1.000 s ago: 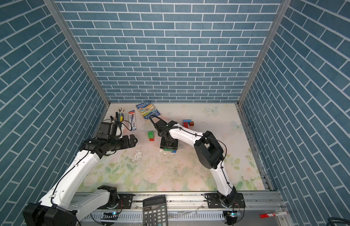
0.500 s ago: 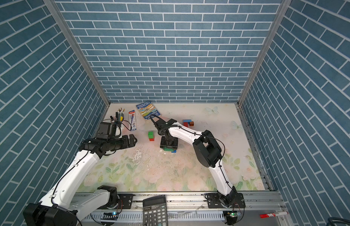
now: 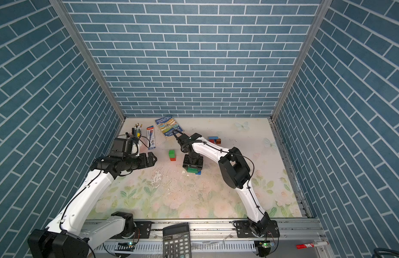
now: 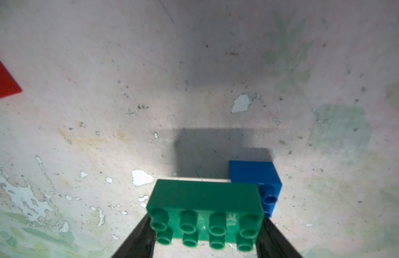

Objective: Assemble the letter r with lego
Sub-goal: Pick up the lego brick from the center of the board.

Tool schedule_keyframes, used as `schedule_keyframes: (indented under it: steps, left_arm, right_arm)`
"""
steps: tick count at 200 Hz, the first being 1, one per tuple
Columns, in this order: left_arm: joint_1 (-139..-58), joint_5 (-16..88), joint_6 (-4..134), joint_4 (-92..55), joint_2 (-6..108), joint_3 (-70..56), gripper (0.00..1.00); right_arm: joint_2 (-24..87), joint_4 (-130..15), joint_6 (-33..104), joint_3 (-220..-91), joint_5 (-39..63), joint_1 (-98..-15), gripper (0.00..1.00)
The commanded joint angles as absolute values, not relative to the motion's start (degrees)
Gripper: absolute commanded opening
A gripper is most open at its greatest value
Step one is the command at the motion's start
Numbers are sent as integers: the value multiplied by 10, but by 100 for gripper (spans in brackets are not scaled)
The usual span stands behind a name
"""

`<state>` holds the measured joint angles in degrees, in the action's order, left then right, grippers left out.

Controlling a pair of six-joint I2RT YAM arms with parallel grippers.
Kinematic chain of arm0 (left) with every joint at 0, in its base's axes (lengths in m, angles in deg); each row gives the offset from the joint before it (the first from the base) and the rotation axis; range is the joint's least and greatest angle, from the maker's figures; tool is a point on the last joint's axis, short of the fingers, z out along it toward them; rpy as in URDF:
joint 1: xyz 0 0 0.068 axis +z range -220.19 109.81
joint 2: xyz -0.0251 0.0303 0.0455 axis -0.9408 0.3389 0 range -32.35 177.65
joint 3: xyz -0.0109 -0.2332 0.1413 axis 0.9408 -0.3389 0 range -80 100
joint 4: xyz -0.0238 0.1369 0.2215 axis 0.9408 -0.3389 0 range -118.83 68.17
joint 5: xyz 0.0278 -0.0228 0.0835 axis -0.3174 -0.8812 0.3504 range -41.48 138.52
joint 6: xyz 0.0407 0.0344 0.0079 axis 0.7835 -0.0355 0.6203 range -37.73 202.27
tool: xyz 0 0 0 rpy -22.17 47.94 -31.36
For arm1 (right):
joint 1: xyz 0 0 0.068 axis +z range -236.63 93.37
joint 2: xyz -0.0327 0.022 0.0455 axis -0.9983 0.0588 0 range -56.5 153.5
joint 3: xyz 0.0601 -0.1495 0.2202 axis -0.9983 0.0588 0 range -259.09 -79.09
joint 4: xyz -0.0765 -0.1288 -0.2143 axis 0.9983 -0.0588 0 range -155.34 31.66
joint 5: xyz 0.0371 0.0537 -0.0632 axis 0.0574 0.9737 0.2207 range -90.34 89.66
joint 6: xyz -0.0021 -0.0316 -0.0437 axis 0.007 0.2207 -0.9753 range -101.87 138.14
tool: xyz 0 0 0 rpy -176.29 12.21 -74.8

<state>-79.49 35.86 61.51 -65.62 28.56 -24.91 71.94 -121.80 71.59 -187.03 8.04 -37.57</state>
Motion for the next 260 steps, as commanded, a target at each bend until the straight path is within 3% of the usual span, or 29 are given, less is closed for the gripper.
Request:
schedule_keyframes:
  steps: [1,97,136,191,221,260]
  left_arm:
    - [-789,355,617,-654,286,-234,100]
    - [-783,360,619,-653,303,-238,100]
    - [-781,353,611,-618,354,-238,99]
    - [-781,332,590,-553,431,-241,92]
    - [-786,328,575,-550,455,-225,91]
    - [-844,397,570,-564,484,-181,90]
  right_arm:
    - [769,-1264,701,-1847,67,-379,22]
    - [747,-1289,689,-1861,32,-379,16]
    - [727,-1390,649,-1998,-1,-380,16]
    - [813,-1503,590,-2238,3,-392,16]
    - [801,-1505,577,-2231,8,-407,16]
    - [728,-1470,566,-2142,-2,-437,16]
